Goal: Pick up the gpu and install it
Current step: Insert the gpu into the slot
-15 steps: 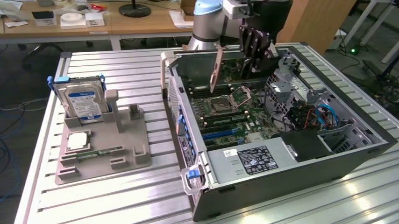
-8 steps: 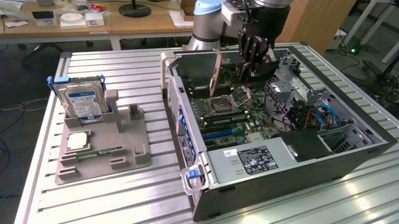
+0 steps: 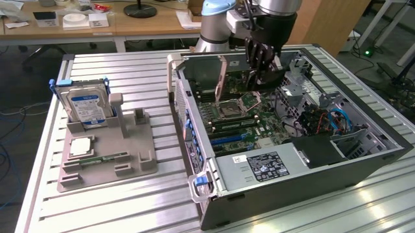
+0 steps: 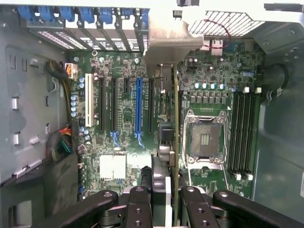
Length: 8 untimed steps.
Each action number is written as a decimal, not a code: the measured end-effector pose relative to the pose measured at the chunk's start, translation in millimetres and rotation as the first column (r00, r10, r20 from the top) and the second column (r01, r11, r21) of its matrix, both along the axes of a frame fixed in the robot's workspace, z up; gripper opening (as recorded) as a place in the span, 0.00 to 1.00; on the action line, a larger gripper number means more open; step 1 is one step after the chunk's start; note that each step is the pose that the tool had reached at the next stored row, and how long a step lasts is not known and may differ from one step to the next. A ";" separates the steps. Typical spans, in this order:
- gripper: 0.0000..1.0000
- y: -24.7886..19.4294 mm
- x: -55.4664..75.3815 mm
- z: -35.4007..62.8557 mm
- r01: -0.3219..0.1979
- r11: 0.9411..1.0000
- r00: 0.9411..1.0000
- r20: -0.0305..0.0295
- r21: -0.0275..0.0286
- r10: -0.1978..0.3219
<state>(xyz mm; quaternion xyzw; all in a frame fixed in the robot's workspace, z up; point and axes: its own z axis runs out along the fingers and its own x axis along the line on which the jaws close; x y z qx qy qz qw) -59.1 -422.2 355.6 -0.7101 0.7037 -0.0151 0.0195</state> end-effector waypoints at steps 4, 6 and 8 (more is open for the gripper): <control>0.28 -0.1 -1.9 -2.5 0.013 1.000 1.000 0.000 0.000 -0.013; 0.28 -0.1 -2.3 -5.5 0.015 1.000 1.000 -0.002 0.000 -0.015; 0.28 0.1 -2.9 -8.7 0.016 1.000 1.000 -0.002 0.000 -0.016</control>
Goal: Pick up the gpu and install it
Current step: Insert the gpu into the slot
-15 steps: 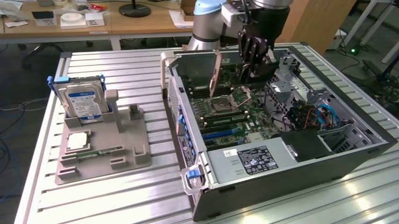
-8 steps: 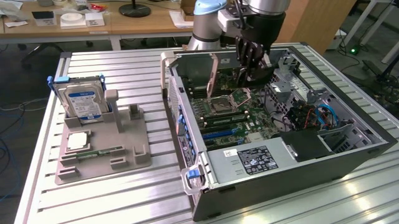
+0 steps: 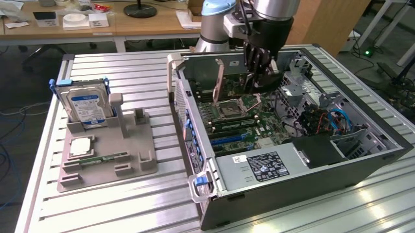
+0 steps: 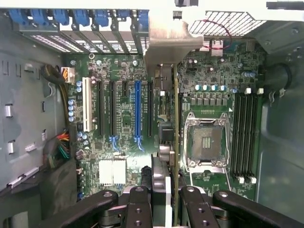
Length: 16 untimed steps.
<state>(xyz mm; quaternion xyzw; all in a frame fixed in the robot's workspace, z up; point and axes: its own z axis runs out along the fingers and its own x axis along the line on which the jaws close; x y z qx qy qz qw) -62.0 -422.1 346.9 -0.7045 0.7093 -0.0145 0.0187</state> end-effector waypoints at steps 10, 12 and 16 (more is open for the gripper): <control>0.28 0.2 -0.6 -10.1 0.017 1.000 1.000 0.003 0.000 -0.017; 0.28 0.3 -3.6 -12.6 0.023 1.000 1.000 0.003 0.000 -0.023; 0.28 -0.2 -5.6 -13.9 0.024 1.000 1.000 0.003 -0.001 -0.024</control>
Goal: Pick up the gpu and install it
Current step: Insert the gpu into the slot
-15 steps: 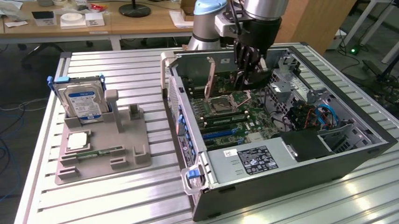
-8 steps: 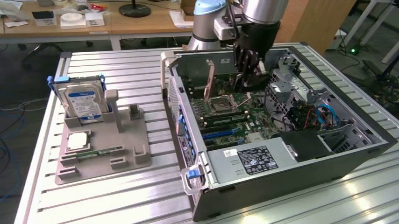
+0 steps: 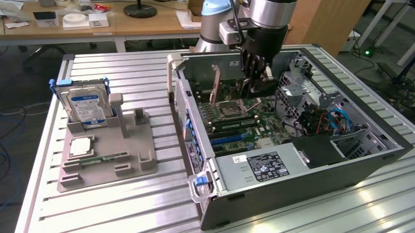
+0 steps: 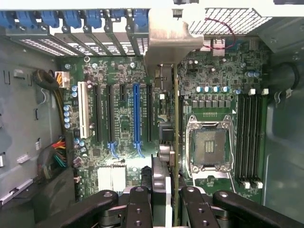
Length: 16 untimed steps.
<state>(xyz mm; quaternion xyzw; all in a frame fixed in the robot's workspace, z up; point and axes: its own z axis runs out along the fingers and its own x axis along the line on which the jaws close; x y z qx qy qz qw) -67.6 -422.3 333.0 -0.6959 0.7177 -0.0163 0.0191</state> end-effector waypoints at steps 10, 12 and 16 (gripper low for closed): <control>0.28 -6.2 -4.0 -7.6 0.001 1.000 1.000 0.000 -0.010 -0.001; 0.28 -6.2 -7.8 -10.9 0.002 1.000 1.000 0.000 -0.010 -0.002; 0.28 -12.2 -11.0 -13.4 0.003 1.000 1.000 0.000 -0.010 -0.003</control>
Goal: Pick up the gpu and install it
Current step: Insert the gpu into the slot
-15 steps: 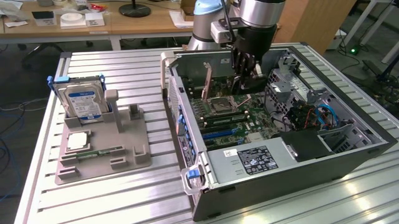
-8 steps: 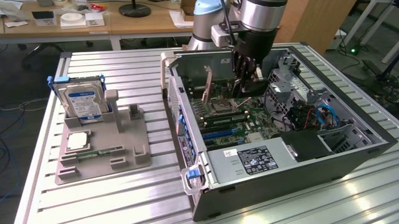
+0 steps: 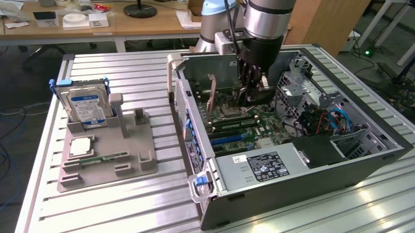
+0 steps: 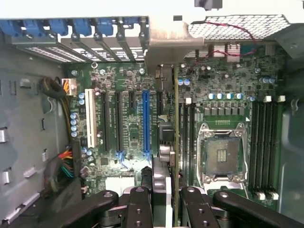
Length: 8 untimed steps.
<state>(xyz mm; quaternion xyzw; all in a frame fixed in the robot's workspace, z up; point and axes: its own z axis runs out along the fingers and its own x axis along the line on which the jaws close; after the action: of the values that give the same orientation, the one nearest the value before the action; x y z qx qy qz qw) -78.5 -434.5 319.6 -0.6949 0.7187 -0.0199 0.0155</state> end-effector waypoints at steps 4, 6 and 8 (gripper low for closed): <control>0.28 -4.9 -0.1 -1.9 0.000 1.000 1.000 0.000 -0.001 0.000; 0.28 -4.9 -0.1 -2.8 0.000 1.000 1.000 0.002 -0.001 0.000; 0.28 -5.0 -0.2 -4.1 0.000 1.000 1.000 0.003 -0.001 0.000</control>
<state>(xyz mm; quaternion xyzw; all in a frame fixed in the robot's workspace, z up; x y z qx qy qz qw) -78.8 -439.4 315.5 -0.6948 0.7187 -0.0211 0.0163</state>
